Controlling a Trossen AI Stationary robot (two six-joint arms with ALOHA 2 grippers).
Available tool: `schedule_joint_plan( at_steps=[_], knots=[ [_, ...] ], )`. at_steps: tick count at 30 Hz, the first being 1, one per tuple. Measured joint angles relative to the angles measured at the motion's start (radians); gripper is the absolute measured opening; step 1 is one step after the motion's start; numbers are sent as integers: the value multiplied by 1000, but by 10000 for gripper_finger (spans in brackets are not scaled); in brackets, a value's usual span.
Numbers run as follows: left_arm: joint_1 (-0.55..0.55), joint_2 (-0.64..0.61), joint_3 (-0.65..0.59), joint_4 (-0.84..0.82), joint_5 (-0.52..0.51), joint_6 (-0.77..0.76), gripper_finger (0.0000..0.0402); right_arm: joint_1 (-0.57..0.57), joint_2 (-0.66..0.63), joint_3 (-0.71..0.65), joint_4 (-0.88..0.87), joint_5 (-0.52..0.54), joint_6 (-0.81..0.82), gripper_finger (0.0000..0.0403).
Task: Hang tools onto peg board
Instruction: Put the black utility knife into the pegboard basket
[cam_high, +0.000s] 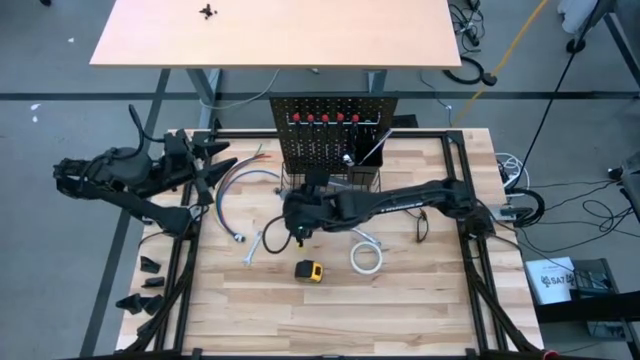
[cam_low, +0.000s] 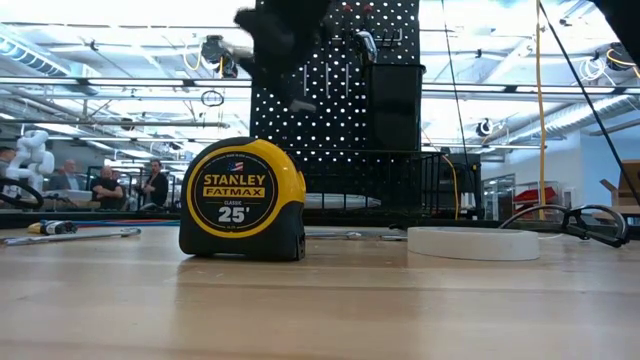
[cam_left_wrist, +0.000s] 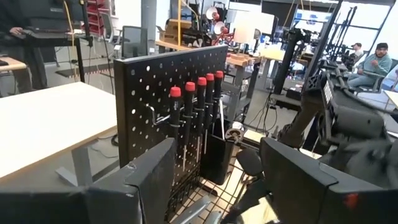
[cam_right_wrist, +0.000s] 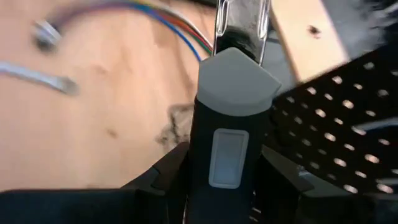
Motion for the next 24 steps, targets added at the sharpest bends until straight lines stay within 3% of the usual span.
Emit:
schedule_joint_plan(
  at_steps=[24],
  knots=[
    [0, 13, 0, 1, 4, -1, 235, -80, 61, -15, -128, 109, -72, 138]
  ],
)
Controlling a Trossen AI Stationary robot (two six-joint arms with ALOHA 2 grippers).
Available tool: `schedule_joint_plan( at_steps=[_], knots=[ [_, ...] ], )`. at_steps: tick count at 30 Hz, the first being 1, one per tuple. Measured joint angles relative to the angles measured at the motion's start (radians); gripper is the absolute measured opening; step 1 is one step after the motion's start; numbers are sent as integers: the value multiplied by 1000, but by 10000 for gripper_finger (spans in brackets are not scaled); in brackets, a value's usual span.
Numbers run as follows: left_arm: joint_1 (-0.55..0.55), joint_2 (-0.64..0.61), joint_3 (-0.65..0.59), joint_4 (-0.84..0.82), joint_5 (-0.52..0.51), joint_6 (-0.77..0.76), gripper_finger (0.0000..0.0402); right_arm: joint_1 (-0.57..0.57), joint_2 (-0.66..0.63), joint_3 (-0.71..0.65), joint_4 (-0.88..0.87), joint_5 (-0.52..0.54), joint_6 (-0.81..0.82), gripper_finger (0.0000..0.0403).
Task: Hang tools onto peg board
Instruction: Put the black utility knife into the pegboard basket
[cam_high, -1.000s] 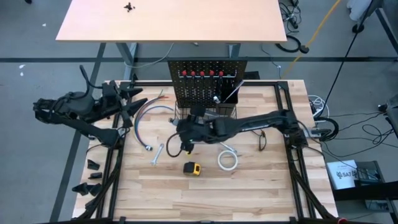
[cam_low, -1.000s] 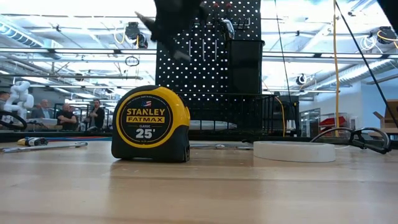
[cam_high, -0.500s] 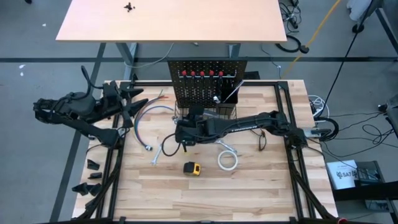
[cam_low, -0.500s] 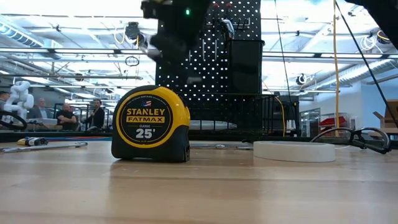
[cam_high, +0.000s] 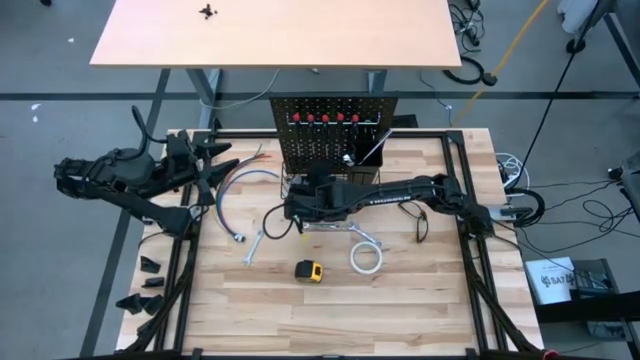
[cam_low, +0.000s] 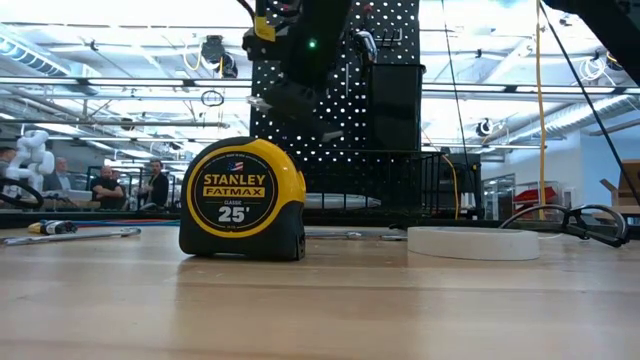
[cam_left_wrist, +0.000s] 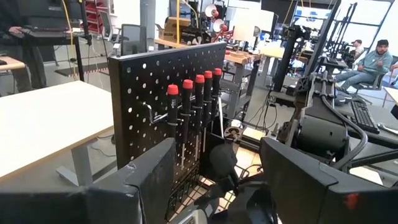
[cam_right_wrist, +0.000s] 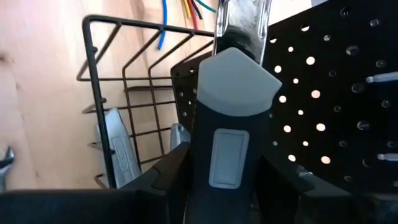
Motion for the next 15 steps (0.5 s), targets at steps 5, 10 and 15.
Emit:
schedule_joint_plan(
  at_steps=[5, 10, 15],
  knots=[
    [0, 0, 0, 0, 0, 0, 235, -18, 0, 0, -24, -69, -30, 138],
    [0, 0, 0, 0, 0, 0, 235, -21, 0, 0, -55, -78, -31, 138],
    [0, 0, 0, 1, 0, 0, 235, -24, 0, 0, -81, -80, -26, 138]
  ],
)
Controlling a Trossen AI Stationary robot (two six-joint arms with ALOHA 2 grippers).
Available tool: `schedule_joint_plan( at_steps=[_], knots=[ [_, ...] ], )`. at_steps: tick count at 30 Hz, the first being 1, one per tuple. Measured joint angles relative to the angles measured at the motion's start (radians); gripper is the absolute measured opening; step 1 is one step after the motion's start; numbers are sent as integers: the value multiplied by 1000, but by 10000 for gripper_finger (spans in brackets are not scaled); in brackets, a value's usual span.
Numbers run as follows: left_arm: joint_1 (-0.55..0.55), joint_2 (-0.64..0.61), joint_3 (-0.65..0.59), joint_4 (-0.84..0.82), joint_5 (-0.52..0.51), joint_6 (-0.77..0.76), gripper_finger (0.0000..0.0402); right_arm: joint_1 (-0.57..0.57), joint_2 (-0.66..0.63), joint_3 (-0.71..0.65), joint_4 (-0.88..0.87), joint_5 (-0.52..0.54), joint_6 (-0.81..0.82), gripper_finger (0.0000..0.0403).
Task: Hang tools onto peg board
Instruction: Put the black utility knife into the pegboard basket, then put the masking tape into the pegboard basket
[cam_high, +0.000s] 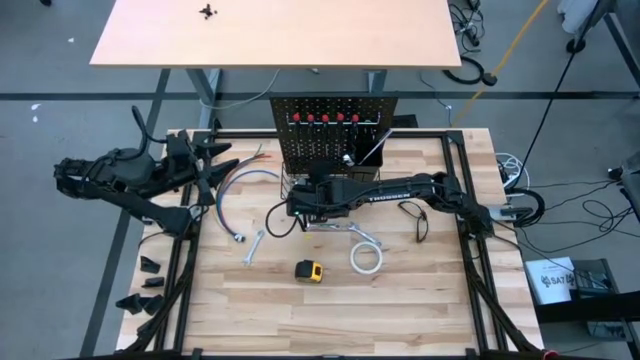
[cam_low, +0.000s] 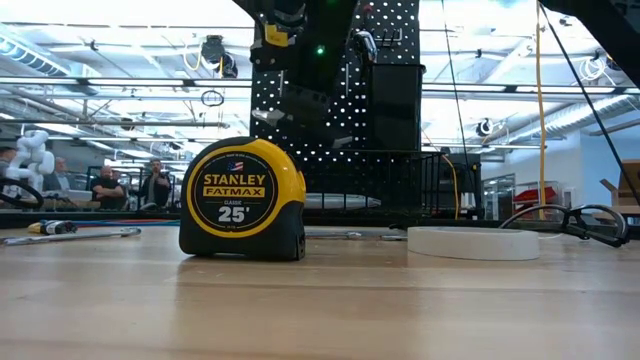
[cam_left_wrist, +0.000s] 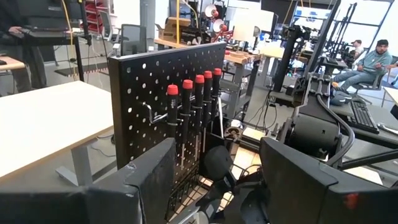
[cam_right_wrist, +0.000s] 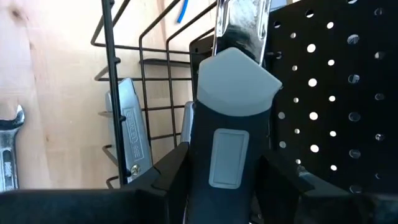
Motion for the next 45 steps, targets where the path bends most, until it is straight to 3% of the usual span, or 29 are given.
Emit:
schedule_joint_plan(
  at_steps=[5, 10, 14, 26, 33, 36, 43, 45],
  knots=[
    [0, 0, 0, 0, 0, 0, 235, -1, 0, 0, -4, 1, 3, 147],
    [0, 0, 0, 0, 0, 0, 235, 0, 0, 0, -6, 2, 5, 273],
    [0, 0, 0, 0, 0, 1, 235, 0, 0, 0, -15, 3, 6, 329],
    [0, 0, 0, -1, 26, 10, 235, 37, -20, 26, -15, -19, 26, 315],
    [0, 0, 0, -2, 31, 31, 235, 84, -58, 107, 40, -186, 31, 313],
    [0, 0, 0, -1, 88, 34, 235, 99, -74, 177, 25, -288, 61, 313],
    [0, 46, 0, -2, 284, 67, 235, 103, -199, 229, -97, -719, 250, 313],
    [0, 64, 0, -7, 345, 91, 235, 113, -240, 229, -167, -795, 318, 313]
  ],
)
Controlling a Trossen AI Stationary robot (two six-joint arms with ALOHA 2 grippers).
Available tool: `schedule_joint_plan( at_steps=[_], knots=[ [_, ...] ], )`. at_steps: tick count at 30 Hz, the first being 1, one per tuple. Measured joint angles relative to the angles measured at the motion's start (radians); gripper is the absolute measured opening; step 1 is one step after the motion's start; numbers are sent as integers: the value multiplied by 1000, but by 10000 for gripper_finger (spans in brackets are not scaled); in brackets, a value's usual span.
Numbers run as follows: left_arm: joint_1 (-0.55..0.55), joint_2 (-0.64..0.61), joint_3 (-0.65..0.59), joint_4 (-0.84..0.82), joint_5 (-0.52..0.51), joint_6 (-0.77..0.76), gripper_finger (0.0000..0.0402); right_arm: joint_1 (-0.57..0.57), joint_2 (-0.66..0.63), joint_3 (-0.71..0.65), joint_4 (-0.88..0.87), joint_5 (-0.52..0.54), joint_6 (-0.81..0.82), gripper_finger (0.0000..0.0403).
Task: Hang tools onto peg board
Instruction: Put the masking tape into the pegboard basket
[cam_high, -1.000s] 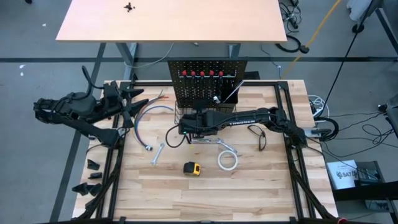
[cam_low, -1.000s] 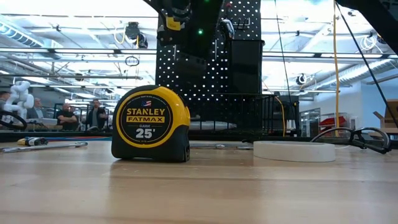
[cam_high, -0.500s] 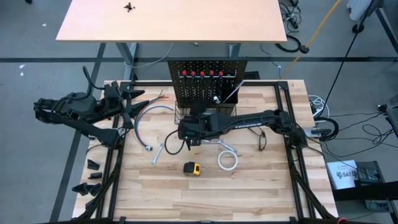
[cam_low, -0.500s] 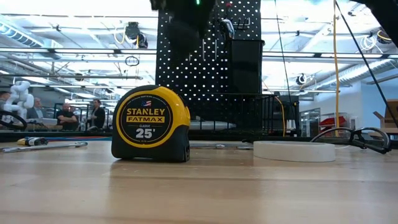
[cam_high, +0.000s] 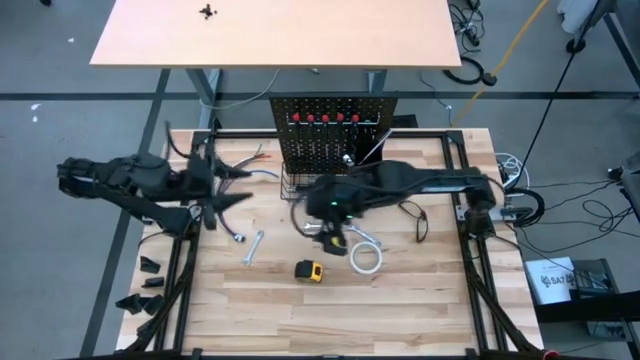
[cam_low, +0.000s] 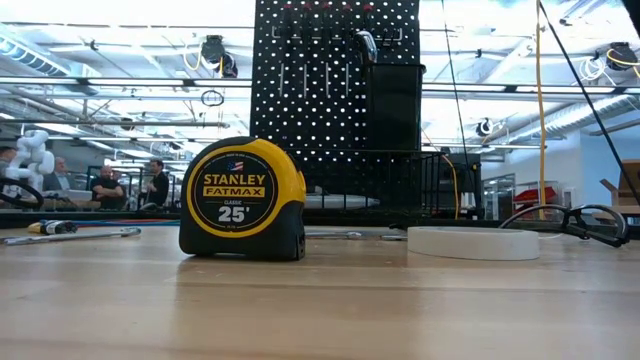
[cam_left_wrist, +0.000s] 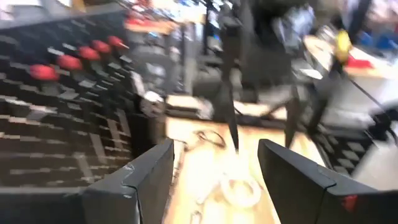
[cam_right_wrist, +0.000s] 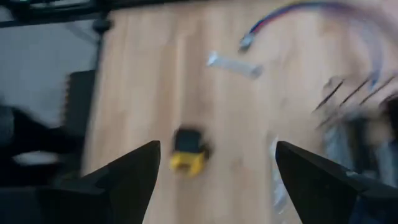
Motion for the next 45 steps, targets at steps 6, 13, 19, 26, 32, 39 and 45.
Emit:
schedule_joint_plan(
  at_steps=[6, 13, 19, 26, 32, 39, 45],
  knots=[
    [0, 51, -5, -45, 138, 4, 235, 69, -73, 0, -248, -8, 226, 313],
    [0, 133, -83, -19, 191, -11, 235, 175, -85, -29, -402, 108, 507, 313],
    [3, 227, -106, 46, 176, -50, 235, 238, -121, -194, -398, 168, 606, 313],
    [7, 329, -106, 119, 165, -63, 235, 270, -285, -626, -138, 221, 737, 313],
    [43, 347, -106, 176, 144, -63, 235, 271, -415, -975, 102, 302, 1028, 313],
    [120, 333, -151, 247, 78, -141, 235, 287, -390, -1099, 209, 316, 1194, 313],
    [142, 313, -342, 439, 82, -254, 235, 290, -315, -1100, 209, 349, 1229, 313]
  ],
)
